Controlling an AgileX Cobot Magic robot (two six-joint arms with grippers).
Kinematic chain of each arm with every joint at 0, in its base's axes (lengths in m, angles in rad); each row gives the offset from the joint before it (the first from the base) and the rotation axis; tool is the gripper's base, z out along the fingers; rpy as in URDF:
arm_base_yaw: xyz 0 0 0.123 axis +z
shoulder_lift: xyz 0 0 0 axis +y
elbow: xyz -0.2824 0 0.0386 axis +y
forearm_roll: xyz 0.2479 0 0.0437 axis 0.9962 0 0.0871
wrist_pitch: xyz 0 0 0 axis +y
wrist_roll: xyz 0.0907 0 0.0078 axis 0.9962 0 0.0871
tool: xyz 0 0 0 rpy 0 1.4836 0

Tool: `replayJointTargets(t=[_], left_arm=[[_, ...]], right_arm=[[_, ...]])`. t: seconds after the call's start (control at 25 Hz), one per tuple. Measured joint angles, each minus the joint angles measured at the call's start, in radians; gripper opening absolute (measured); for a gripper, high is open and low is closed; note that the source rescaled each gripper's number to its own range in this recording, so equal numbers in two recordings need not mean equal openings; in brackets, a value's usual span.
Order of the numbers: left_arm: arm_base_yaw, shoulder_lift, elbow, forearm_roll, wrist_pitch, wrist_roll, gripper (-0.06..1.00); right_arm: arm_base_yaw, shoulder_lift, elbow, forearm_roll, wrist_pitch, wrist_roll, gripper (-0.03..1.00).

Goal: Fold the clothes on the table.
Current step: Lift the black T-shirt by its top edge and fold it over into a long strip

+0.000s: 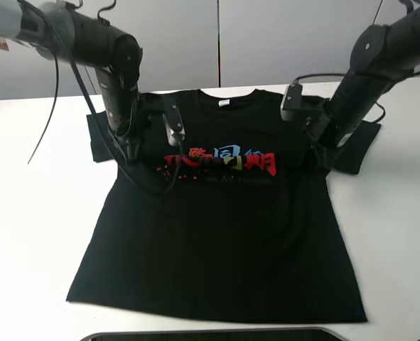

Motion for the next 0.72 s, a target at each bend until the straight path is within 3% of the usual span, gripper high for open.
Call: replayJointTargets(t=[0.08,0.16,0.28,0.4,0.52,0.72], left_arm=[[0.000,-0.032,-0.117,0.095,0.019,-0.070,0.00],[0.004,-0.062,-0.267,0.129,0.057,-0.102,0.00],[0.019,-0.121,-0.437,0.113,0.104,-0.115,0.00],[0.019,-0.189,-0.470,0.070,0.197,-0.097,0.00],[0.019,-0.242,-0.379,-0.007,0.260,-0.089,0.00],[0.021,-0.324,0.015,-0.155,0.268,-0.048,0.00]], right_arm=[[0.000,-0.050,-0.136,-0.058,0.022,0.061,0.00],[0.000,-0.086,-0.278,-0.156,0.075,0.125,0.00],[0.000,-0.132,-0.484,-0.268,0.193,0.225,0.00],[0.000,-0.161,-0.567,-0.257,0.329,0.258,0.00],[0.000,-0.165,-0.538,-0.181,0.431,0.275,0.00],[0.000,-0.165,-0.287,-0.048,0.448,0.307,0.00]])
